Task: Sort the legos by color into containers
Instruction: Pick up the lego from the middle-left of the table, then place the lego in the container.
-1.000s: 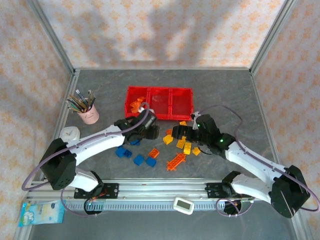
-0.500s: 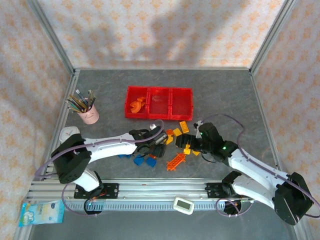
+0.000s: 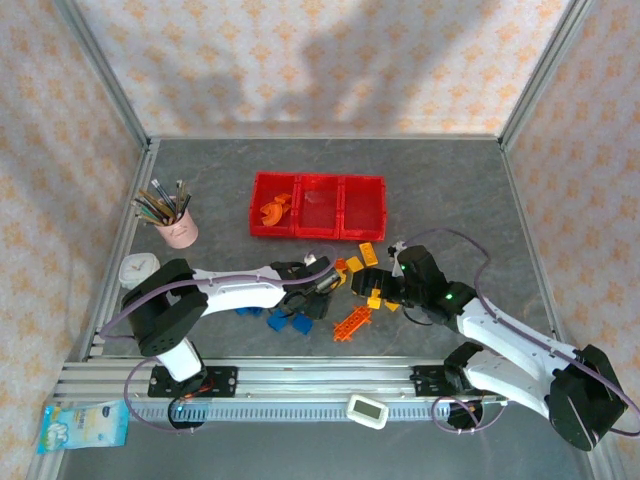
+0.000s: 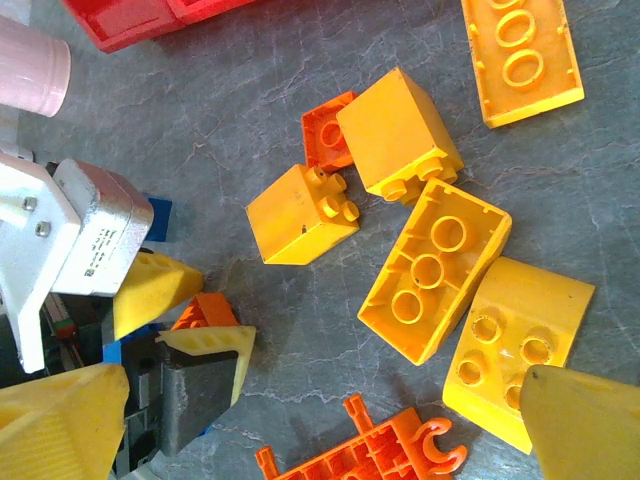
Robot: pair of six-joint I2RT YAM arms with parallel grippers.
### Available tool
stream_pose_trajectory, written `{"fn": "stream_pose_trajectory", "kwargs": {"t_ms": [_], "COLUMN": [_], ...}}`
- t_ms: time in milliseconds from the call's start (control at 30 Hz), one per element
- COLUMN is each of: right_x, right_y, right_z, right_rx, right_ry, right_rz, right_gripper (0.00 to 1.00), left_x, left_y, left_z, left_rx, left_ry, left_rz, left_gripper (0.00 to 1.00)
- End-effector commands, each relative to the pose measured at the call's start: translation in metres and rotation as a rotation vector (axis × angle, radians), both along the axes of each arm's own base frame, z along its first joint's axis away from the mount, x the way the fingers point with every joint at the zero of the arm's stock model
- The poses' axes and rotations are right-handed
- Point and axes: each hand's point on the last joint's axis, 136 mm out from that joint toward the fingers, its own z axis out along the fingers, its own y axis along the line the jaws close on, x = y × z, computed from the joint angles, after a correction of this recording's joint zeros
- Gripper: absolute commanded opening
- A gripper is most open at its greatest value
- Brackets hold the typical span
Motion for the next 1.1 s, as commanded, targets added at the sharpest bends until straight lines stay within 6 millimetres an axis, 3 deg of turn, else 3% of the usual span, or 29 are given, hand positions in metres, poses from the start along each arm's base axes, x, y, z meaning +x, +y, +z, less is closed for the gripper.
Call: {"fn": "stream_pose_trajectory", "kwargs": {"t_ms": [0, 367, 633, 833, 1067], "right_x": [0.003, 0.008, 0.014, 0.027, 0.056], "right_y": [-0.002, 0.002, 0.012, 0.027, 0.042], "right_z": [0.003, 0.015, 0.04, 0.067, 0.084], "right_rx": [0.01, 0.024, 0.077, 0.148, 0.167], "right_ry": [-0.019, -0.041, -0.075, -0.124, -0.167], "right_rz": [-0.018, -0.014, 0.003, 0.014, -0.012], "right_gripper": [1.0, 1.0, 1.0, 1.0, 1.0], "left_x": [-0.004, 0.002, 0.02, 0.067, 0.157], "left_y": [0.007, 0.014, 0.027, 0.055, 0.096], "left_z": [-0.009, 0.0, 0.025, 0.074, 0.136], "left_rx": [0.028, 0.04, 0.021, -0.011, -0.051], "left_ry": [0.005, -0.046, -0.11, -0.242, -0.423], "left_rz": [-0.008, 0.008, 0.064, 0.195, 0.402], "left_gripper": [0.58, 0.36, 0.35, 0.34, 0.33]}}
